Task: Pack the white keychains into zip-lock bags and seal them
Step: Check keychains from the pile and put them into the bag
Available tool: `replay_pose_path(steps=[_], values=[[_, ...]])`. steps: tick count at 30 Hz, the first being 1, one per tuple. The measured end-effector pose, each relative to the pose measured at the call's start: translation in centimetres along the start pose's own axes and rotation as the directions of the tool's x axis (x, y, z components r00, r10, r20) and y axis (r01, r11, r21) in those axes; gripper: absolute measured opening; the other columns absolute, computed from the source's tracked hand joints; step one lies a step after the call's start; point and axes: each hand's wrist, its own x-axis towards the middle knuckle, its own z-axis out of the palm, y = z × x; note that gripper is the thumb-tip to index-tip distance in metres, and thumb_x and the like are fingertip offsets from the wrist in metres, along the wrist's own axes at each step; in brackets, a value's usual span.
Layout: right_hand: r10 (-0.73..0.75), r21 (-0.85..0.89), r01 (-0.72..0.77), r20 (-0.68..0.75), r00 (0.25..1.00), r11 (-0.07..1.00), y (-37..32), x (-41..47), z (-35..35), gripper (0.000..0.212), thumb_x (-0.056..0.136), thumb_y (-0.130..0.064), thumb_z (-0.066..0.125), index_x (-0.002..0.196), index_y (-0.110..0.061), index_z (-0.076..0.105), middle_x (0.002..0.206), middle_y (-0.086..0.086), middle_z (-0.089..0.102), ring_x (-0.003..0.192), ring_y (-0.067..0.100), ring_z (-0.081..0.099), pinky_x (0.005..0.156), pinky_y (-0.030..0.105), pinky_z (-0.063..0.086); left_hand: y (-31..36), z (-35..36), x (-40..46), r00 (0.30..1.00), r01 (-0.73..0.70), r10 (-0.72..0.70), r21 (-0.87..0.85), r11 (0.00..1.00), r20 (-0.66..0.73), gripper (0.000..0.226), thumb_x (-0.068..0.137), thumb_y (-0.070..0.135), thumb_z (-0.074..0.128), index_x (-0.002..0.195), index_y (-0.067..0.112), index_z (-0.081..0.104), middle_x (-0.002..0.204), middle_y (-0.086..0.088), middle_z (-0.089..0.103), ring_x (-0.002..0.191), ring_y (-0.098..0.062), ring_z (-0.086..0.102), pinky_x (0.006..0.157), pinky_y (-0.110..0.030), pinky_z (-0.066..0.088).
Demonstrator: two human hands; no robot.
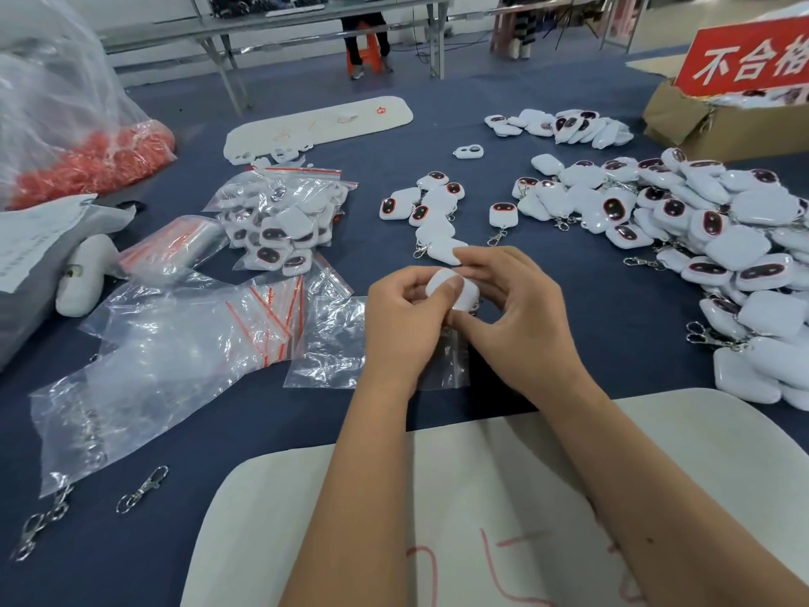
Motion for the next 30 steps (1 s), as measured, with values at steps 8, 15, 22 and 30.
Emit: replay_pose_path(steps=[8,15,22,30], values=[[0.154,-0.041,-0.157,-0.071,0.986,0.987,0.45,0.26,-0.15,0.017,0.098,-0.026,0.073,0.088,-0.014,0.079,0.07,-0.013,0.07,0.062,0.004,0.063,0.065,0.02,0.05,0.26,-0.18,0.33,0.99,0.144,-0.14,-0.296,0.944,0.034,0.025,0.104,0.02,0.06,0.095,0.006,0.078,0.089,-0.012,0.078,0.078,-0.017,0.071,0.074,-0.026,0.06],[0.296,0.229,-0.308,0.085,0.951,0.923,0.4,0.58,-0.75,0.04,0.112,-0.02,0.049,0.086,-0.002,0.075,0.067,0.01,0.071,0.052,0.021,0.058,0.051,0.03,0.05,-0.19,-0.43,0.41,0.998,0.051,-0.039,-0.227,0.973,0.057,0.012,0.099,0.014,0.069,0.1,0.013,0.081,0.091,-0.008,0.079,0.079,-0.013,0.072,0.071,-0.023,0.056],[0.289,0.347,-0.339,0.187,0.939,0.875,0.47,0.54,-0.63,0.02,0.111,-0.009,0.048,0.109,-0.002,0.066,0.079,0.017,0.076,0.053,0.025,0.063,0.047,0.031,0.051,-0.19,-0.48,0.46,1.0,0.028,-0.027,-0.294,0.955,0.009,0.008,0.094,0.009,0.073,0.097,0.005,0.079,0.083,-0.015,0.075,0.065,-0.017,0.062,0.071,-0.031,0.058],[0.29,0.329,-0.36,0.243,0.926,0.873,0.55,0.46,-0.62,0.015,0.111,-0.008,0.046,0.109,-0.005,0.061,0.079,0.018,0.076,0.056,0.031,0.065,0.048,0.034,0.052,-0.16,-0.67,0.56,1.0,-0.012,0.016,-0.162,0.987,0.019,0.007,0.092,0.01,0.077,0.096,0.008,0.082,0.081,-0.017,0.077,0.068,-0.022,0.064,0.066,-0.028,0.056]])
